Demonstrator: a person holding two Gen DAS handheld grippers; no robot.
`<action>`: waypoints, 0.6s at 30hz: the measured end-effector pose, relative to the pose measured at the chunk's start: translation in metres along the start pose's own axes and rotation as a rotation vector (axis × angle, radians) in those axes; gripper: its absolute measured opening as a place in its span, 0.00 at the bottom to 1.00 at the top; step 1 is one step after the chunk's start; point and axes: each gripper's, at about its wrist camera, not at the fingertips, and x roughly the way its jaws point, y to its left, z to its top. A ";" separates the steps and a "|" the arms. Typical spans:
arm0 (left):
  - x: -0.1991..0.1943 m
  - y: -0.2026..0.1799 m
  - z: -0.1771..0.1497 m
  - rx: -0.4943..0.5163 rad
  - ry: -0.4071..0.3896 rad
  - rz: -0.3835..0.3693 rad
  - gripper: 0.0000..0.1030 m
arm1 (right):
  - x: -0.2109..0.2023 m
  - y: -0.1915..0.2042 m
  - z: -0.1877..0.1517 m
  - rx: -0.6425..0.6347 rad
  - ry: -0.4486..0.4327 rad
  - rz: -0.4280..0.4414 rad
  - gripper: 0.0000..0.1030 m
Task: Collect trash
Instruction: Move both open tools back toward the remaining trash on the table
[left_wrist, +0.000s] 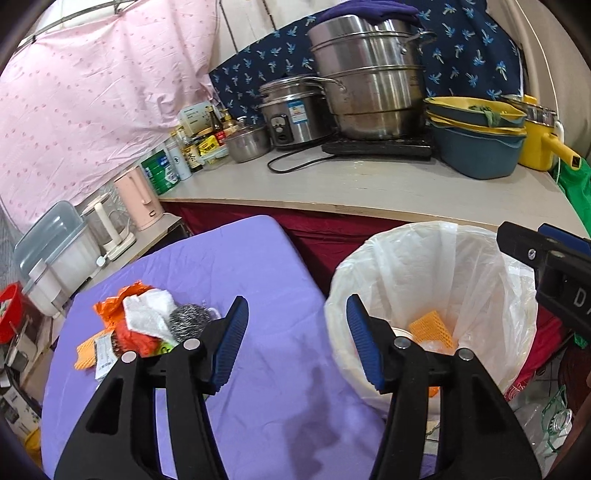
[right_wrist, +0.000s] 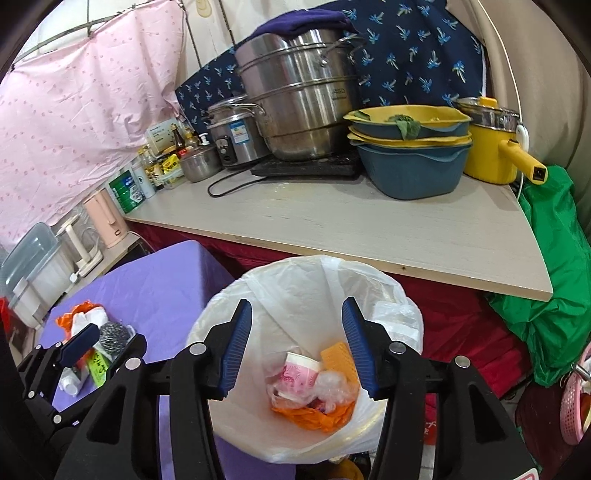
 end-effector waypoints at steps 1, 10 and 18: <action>-0.003 0.007 -0.001 -0.011 0.001 0.005 0.52 | -0.002 0.003 0.000 -0.004 -0.002 0.004 0.49; -0.025 0.065 -0.019 -0.099 0.015 0.039 0.56 | -0.028 0.052 -0.007 -0.051 -0.018 0.043 0.55; -0.035 0.118 -0.043 -0.175 0.047 0.075 0.56 | -0.035 0.098 -0.028 -0.096 0.013 0.097 0.55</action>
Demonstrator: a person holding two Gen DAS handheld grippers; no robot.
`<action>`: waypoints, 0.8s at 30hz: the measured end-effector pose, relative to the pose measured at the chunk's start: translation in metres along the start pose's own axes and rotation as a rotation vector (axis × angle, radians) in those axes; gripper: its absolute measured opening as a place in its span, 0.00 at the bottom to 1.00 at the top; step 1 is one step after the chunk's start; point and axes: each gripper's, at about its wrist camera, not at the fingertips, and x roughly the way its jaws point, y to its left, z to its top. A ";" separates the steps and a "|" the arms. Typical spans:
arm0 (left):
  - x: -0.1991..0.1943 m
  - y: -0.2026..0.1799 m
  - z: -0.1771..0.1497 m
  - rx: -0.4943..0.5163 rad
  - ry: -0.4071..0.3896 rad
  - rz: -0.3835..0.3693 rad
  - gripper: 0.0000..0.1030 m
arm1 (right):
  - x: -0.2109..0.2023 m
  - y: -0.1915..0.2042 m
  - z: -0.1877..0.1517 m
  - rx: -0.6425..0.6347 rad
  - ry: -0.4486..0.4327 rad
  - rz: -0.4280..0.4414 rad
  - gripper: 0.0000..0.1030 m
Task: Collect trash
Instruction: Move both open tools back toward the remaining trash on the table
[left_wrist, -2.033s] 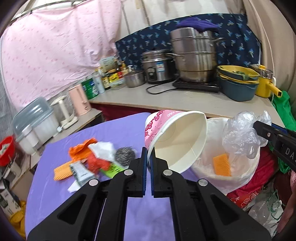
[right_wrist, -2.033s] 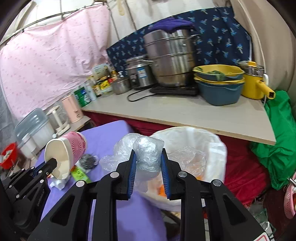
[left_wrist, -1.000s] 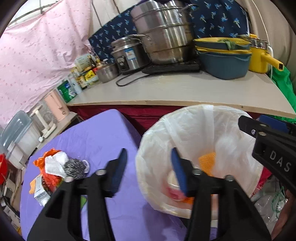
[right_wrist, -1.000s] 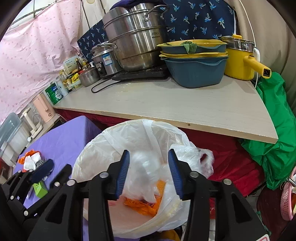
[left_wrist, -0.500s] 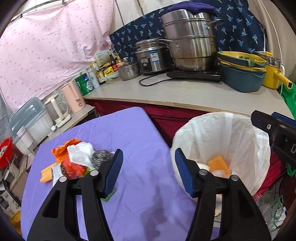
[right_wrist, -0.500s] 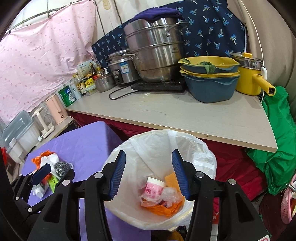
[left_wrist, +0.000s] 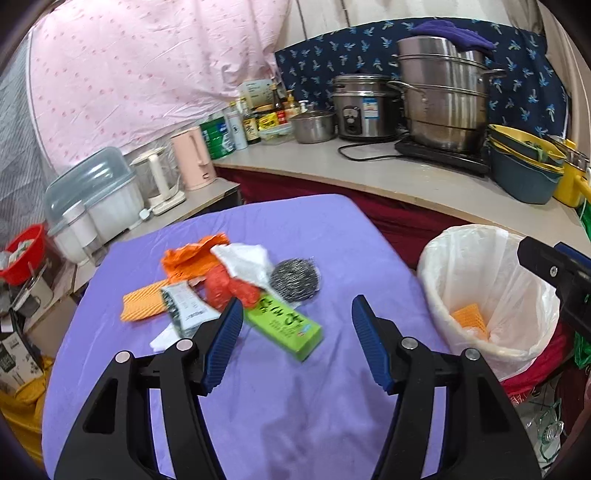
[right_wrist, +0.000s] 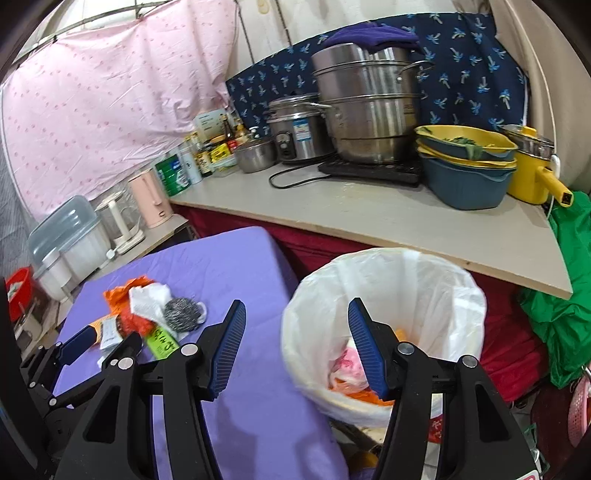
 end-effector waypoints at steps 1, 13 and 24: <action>0.001 0.006 -0.002 -0.007 0.006 0.004 0.57 | 0.001 0.008 -0.003 -0.008 0.008 0.010 0.55; 0.016 0.070 -0.036 -0.121 0.109 0.051 0.64 | 0.018 0.060 -0.032 -0.048 0.081 0.077 0.55; 0.040 0.120 -0.056 -0.240 0.181 0.077 0.77 | 0.056 0.091 -0.056 -0.080 0.169 0.111 0.55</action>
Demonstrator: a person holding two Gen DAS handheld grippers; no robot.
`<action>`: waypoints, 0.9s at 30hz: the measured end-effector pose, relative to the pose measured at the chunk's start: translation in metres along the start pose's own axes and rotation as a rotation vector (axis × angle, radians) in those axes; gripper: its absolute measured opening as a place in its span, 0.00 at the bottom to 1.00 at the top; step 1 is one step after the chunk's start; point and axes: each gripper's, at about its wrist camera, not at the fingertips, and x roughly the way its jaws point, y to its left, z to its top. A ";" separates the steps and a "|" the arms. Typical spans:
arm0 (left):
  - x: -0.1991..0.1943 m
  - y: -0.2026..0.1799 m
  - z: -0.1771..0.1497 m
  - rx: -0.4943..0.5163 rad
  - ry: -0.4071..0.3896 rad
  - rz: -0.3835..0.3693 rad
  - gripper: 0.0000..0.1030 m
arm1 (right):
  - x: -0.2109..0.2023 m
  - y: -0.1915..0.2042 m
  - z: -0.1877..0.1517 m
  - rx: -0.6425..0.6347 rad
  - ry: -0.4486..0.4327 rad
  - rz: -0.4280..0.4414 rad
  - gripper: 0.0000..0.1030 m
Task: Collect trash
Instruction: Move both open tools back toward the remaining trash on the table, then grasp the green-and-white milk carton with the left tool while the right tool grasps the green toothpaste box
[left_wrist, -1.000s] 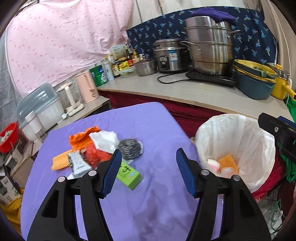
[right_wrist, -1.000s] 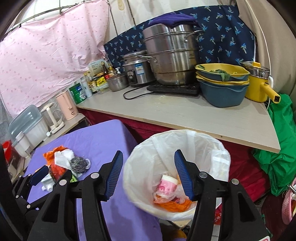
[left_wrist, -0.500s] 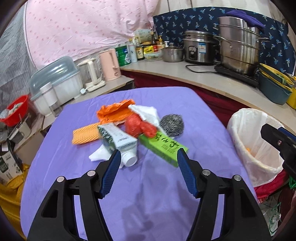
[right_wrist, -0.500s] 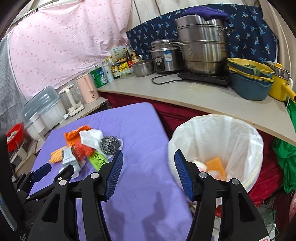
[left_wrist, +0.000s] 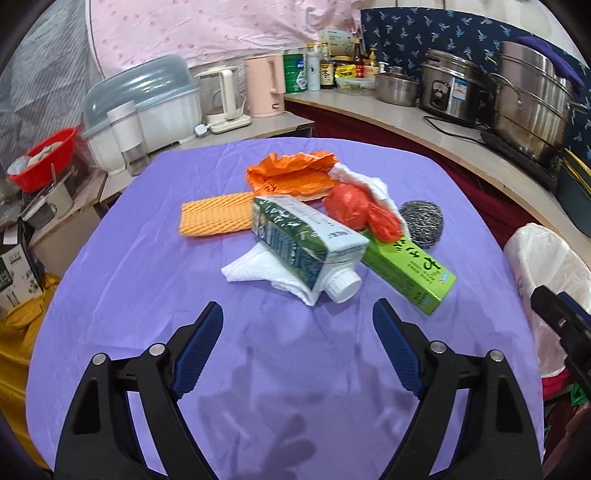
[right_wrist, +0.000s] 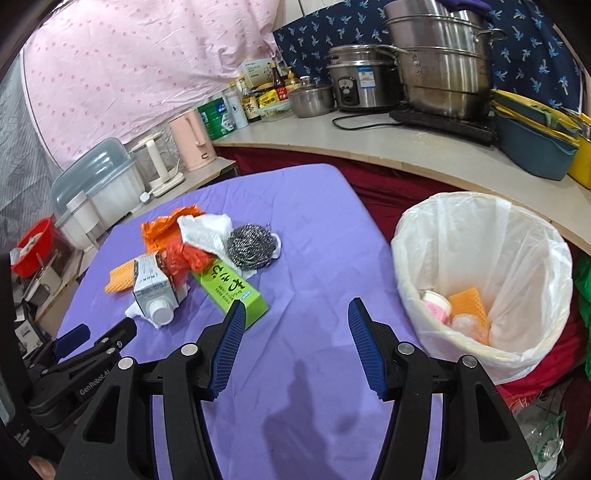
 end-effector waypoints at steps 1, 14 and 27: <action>0.003 0.003 0.000 -0.008 0.004 0.001 0.78 | 0.004 0.002 0.000 -0.004 0.006 0.002 0.55; 0.040 -0.002 0.037 -0.066 0.026 -0.022 0.91 | 0.046 0.020 0.009 -0.031 0.054 0.026 0.55; 0.087 -0.003 0.040 -0.056 0.118 -0.023 0.62 | 0.073 0.024 0.018 -0.042 0.083 0.036 0.55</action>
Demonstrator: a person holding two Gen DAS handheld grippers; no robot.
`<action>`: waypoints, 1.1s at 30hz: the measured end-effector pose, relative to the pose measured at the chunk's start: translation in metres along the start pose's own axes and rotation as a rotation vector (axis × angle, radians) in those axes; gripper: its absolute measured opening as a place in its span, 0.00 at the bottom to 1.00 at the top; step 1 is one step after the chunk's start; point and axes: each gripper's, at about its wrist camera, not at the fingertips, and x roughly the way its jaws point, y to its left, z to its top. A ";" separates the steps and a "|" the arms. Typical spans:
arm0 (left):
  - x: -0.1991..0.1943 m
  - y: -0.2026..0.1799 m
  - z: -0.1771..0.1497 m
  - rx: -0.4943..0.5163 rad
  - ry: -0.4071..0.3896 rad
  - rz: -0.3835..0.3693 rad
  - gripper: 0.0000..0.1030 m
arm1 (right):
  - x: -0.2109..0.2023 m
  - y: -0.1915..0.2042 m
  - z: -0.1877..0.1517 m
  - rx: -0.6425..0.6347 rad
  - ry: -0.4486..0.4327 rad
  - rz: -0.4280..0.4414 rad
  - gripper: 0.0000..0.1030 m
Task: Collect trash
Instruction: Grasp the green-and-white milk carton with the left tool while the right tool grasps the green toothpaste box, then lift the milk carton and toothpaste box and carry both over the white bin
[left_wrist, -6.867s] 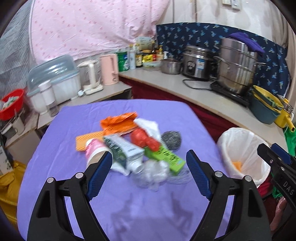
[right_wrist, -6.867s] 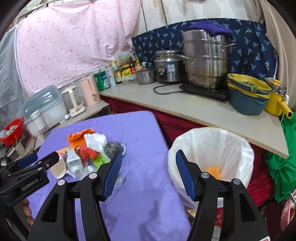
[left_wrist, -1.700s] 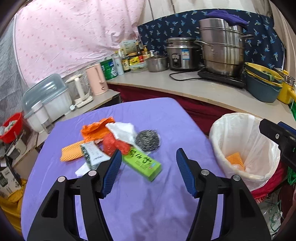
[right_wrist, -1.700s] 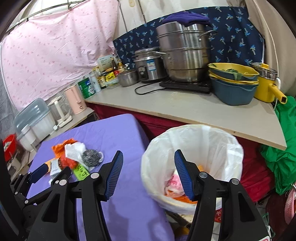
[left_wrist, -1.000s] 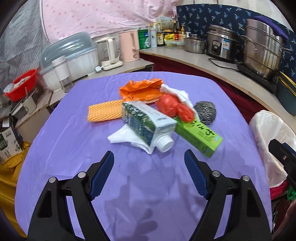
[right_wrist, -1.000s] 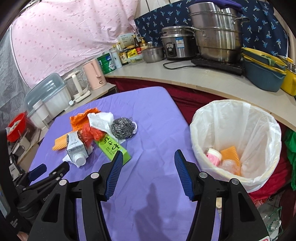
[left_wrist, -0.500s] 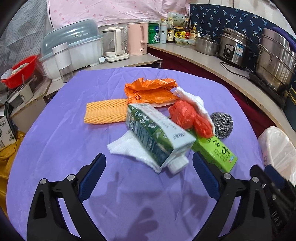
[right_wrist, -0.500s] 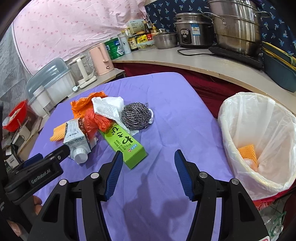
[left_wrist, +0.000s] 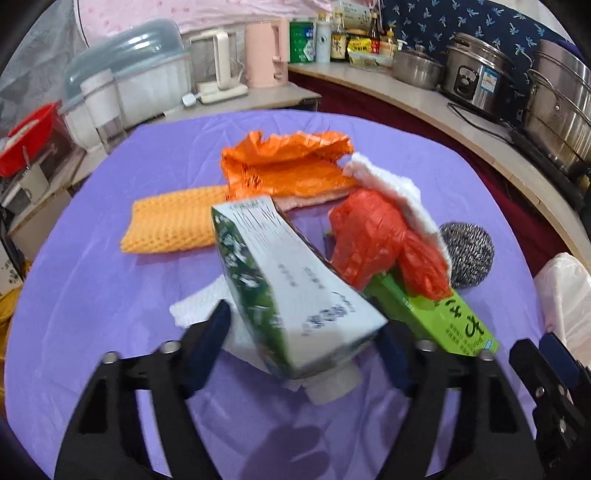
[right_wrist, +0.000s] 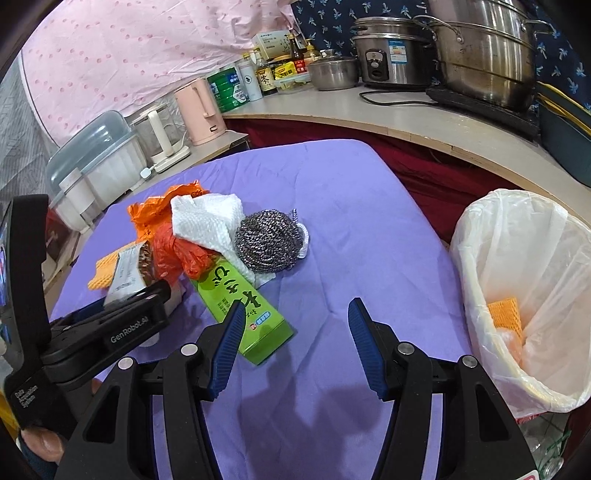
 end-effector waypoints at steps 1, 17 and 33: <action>-0.001 0.007 -0.002 -0.013 -0.001 -0.010 0.59 | 0.003 0.002 0.000 -0.005 0.003 0.004 0.55; -0.020 0.046 -0.008 -0.064 -0.033 -0.024 0.52 | 0.058 0.037 0.001 -0.127 0.084 0.071 0.61; -0.055 0.046 -0.030 -0.056 -0.049 -0.059 0.52 | 0.015 0.042 -0.031 -0.146 0.086 0.122 0.38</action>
